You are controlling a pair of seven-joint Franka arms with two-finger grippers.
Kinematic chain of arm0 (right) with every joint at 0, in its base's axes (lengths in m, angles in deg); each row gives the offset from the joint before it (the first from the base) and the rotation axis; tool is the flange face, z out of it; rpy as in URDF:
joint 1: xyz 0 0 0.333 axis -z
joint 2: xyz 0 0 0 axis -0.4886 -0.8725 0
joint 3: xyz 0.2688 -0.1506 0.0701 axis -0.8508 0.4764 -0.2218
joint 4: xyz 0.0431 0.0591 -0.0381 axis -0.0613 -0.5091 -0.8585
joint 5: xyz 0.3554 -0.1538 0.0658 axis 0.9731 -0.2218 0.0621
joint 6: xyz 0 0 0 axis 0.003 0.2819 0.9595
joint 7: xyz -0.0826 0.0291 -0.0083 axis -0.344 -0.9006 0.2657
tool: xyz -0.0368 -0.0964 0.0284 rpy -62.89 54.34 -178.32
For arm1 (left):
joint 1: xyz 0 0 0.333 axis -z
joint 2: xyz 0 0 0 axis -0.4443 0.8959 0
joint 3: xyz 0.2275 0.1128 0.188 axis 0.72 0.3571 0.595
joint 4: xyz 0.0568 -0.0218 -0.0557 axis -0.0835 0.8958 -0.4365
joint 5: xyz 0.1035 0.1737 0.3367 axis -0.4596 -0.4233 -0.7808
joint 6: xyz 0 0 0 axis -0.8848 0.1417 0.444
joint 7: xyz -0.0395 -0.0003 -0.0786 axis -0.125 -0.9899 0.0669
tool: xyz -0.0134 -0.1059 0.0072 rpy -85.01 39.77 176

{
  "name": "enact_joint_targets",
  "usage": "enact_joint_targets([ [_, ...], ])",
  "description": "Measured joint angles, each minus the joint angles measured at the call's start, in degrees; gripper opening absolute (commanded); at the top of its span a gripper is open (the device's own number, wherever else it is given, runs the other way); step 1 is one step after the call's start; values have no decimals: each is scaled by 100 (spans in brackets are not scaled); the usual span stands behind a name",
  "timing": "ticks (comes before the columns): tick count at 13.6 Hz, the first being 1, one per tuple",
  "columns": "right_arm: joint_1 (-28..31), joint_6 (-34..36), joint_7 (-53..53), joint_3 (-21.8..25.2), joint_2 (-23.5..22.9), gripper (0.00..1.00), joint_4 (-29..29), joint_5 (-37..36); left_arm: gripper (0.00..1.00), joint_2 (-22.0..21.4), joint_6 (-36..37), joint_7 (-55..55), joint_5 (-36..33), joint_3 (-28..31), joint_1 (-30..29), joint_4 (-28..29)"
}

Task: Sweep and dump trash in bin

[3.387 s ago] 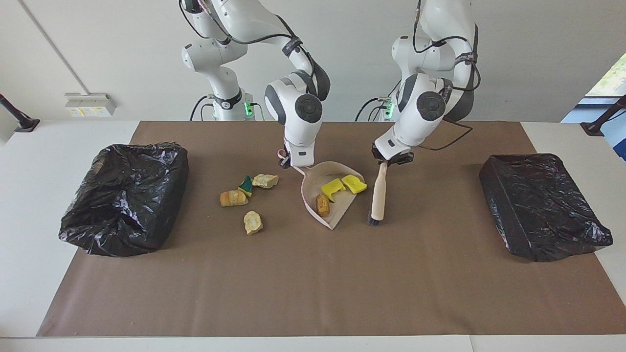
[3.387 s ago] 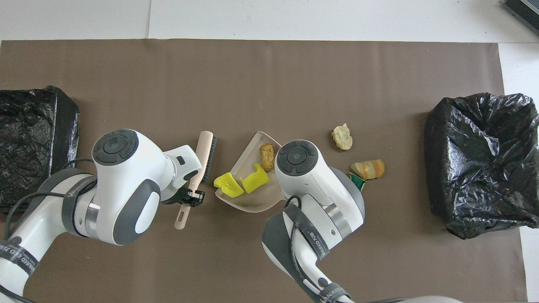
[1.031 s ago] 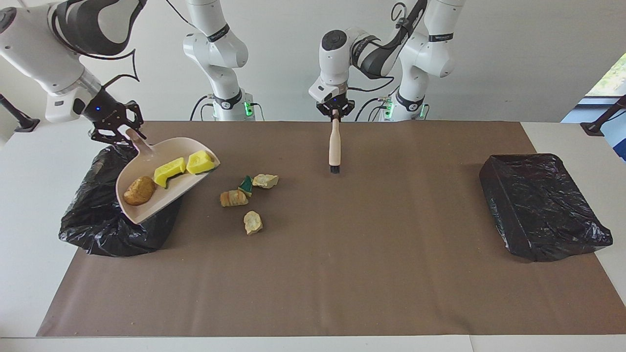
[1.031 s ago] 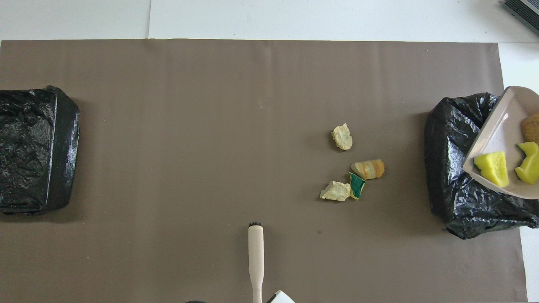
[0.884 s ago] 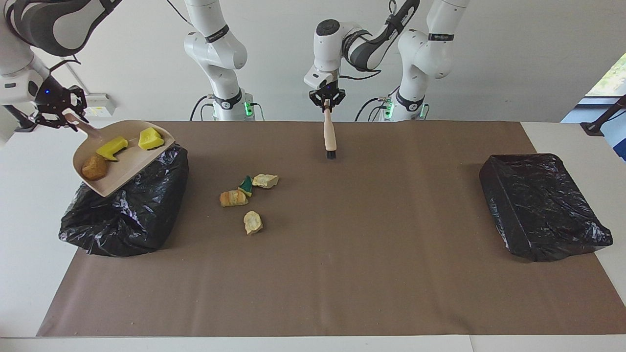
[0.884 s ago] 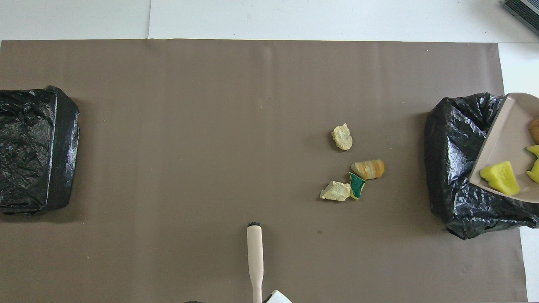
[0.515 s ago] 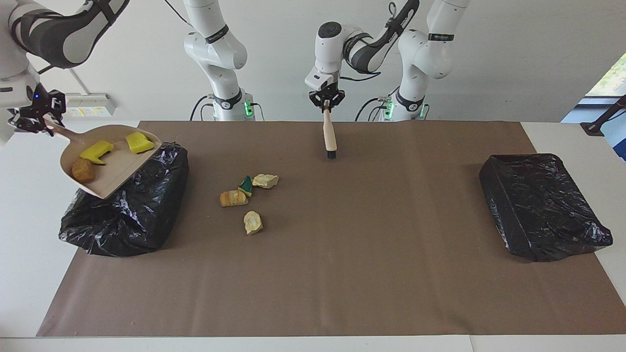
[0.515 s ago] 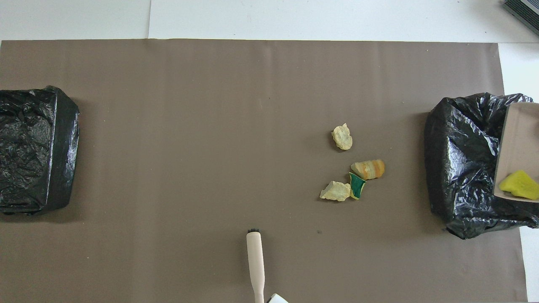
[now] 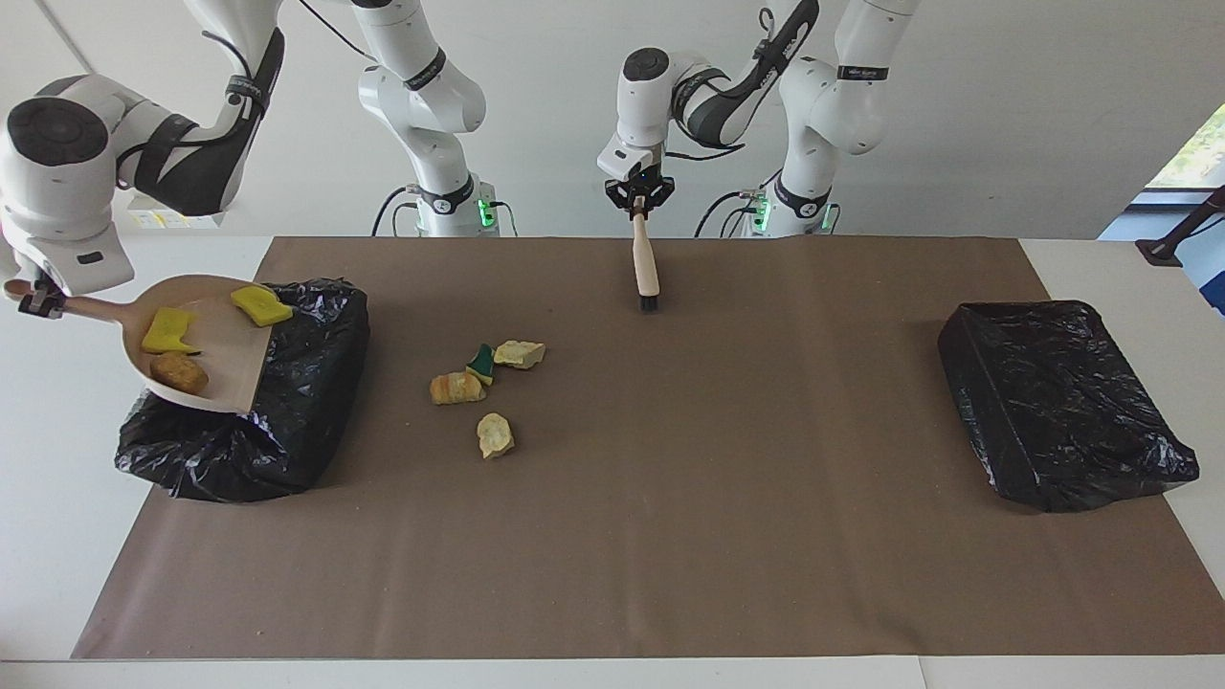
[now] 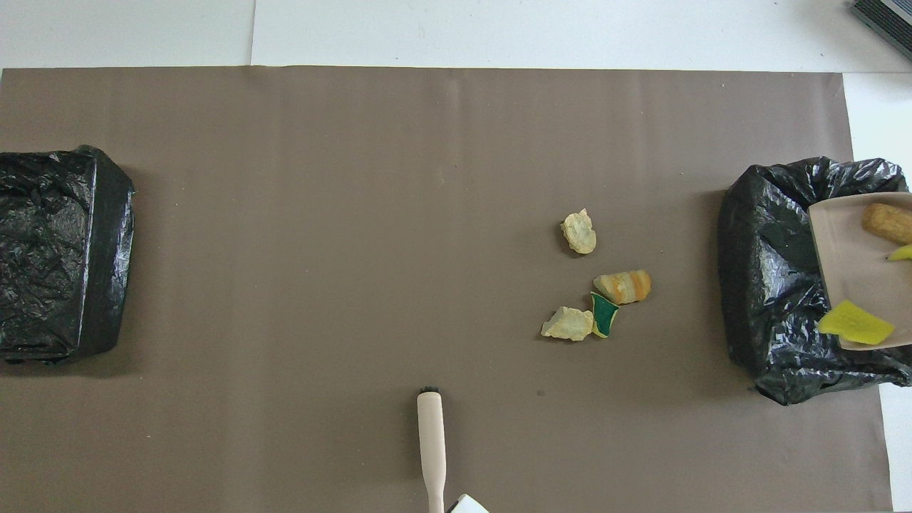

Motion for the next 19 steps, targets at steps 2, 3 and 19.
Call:
enact_joint_targets([
  [2, -115, -6, 0, -9, -25, 0, -58, -351, 22, 74, -55, 147, 37, 8, -5, 12],
  [3, -161, -8, 0, -11, -45, 0, -114, -516, 54, 98, -97, 222, 39, 19, -21, 6],
  [19, -575, 1163, 810, -33, 1221, 0, -66, -581, 100, 717, 1661, 4366, -999, 205, -2977, -2881],
])
